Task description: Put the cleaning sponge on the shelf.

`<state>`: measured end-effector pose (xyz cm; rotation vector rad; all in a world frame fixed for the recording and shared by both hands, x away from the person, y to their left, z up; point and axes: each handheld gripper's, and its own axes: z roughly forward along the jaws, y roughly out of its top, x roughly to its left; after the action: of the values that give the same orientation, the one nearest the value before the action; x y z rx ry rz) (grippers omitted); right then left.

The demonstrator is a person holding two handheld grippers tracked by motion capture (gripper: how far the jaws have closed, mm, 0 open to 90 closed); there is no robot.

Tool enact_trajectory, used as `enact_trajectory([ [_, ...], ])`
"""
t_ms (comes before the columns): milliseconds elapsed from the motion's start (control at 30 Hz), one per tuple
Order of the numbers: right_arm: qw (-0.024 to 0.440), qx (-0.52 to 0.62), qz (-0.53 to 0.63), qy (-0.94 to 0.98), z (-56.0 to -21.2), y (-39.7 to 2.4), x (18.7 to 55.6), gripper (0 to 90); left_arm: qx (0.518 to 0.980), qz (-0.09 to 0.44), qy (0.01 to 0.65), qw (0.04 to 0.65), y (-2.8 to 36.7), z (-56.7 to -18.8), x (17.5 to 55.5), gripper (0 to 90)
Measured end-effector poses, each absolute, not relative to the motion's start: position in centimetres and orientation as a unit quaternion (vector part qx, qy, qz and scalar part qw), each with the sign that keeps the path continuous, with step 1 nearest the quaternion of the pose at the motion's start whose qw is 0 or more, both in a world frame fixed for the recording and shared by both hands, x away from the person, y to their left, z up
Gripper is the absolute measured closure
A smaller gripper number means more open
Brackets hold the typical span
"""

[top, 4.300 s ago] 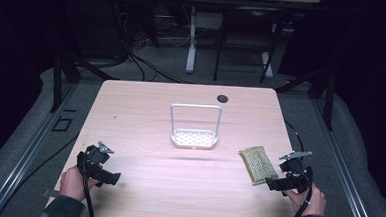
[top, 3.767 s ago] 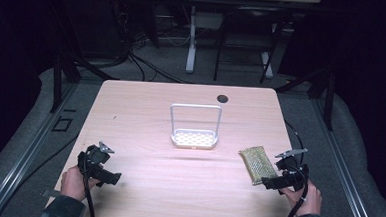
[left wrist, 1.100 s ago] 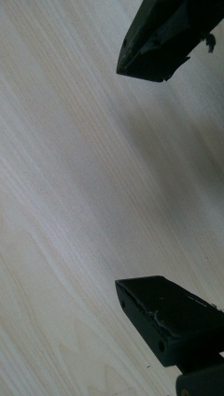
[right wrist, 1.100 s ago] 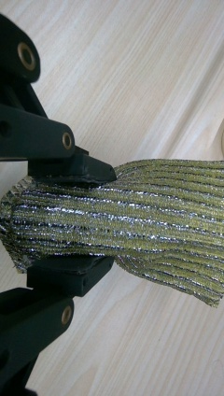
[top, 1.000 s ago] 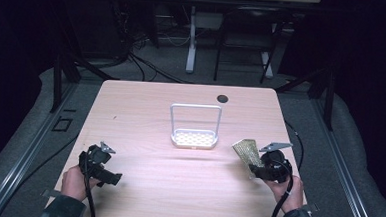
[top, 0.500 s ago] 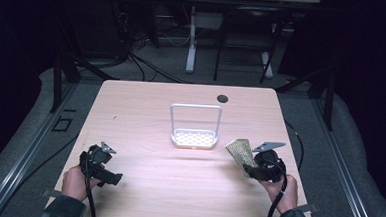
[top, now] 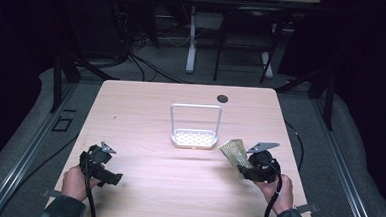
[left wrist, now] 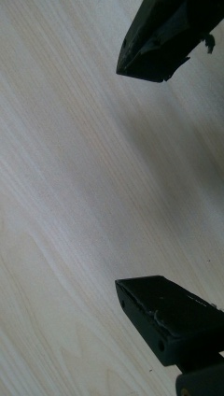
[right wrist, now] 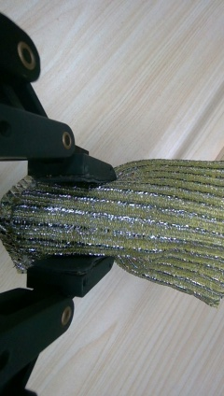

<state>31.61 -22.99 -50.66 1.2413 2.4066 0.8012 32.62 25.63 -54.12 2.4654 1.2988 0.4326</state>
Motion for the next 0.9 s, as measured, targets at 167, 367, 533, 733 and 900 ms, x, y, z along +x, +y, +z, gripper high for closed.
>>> enact_trajectory([
  [167, 0.157, 0.424, 0.283, 0.846, -50.6, -22.3, 31.6, 58.4, 0.863, 0.153, 0.454, 0.159, 25.6, -54.1, 32.6, 0.4],
  [367, 0.158, 0.415, 0.284, 0.850, -50.5, -21.5, 31.6, 58.5, 0.863, 0.154, 0.453, 0.160, 25.6, -54.1, 32.6, 0.4],
  [533, 0.157, 0.403, 0.285, 0.855, -50.5, -20.5, 31.6, 58.5, 0.864, 0.154, 0.453, 0.160, 25.7, -54.1, 32.6, 0.4],
  [733, 0.159, 0.387, 0.286, 0.862, -50.4, -19.5, 31.6, 58.6, 0.862, 0.153, 0.456, 0.159, 25.8, -54.1, 32.5, 0.4],
  [900, 0.161, 0.379, 0.286, 0.865, -50.4, -19.0, 31.6, 58.6, 0.862, 0.155, 0.456, 0.159, 25.9, -54.0, 32.4, 0.4],
])
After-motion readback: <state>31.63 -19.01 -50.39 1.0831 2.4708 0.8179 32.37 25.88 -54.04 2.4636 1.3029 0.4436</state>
